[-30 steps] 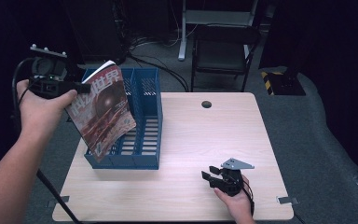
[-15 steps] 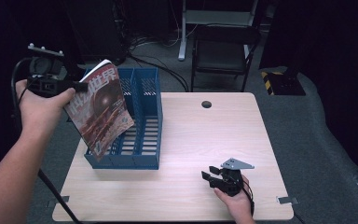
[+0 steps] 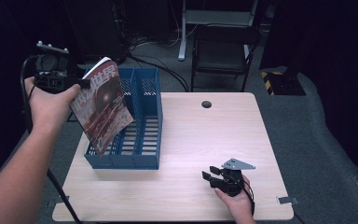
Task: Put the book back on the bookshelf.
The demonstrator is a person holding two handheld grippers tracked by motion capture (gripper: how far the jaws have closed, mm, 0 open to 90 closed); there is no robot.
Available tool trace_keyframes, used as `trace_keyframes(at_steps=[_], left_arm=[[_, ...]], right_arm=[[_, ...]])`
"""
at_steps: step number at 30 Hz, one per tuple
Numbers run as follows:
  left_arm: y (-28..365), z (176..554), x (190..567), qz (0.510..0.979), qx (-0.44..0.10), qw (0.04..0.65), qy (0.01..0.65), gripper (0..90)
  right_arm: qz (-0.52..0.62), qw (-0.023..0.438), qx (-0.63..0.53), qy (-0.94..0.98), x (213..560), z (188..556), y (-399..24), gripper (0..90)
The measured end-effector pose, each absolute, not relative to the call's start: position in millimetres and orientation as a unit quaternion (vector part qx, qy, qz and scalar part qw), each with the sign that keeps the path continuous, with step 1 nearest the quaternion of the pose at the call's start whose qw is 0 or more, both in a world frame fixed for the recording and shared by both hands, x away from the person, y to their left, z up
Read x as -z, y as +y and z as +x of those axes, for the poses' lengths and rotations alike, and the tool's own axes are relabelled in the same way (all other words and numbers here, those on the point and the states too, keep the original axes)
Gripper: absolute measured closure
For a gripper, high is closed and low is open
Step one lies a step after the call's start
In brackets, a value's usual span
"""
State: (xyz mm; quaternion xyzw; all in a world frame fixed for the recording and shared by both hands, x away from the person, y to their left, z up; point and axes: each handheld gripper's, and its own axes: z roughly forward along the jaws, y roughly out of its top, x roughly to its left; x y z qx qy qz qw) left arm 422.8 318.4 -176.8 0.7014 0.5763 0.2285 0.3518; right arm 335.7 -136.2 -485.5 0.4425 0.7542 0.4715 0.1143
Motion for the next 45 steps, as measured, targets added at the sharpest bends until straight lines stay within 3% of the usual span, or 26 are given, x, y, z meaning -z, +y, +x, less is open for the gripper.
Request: trace_keyframes(at_steps=[45], left_arm=[[303.2, 459.2, 227.3, 0.664, -0.231, 0.357, 0.615, 84.1]], right_arm=[[0.439, 0.122, -0.477, 0.752, 483.6, 334.0, -141.0, 55.5]])
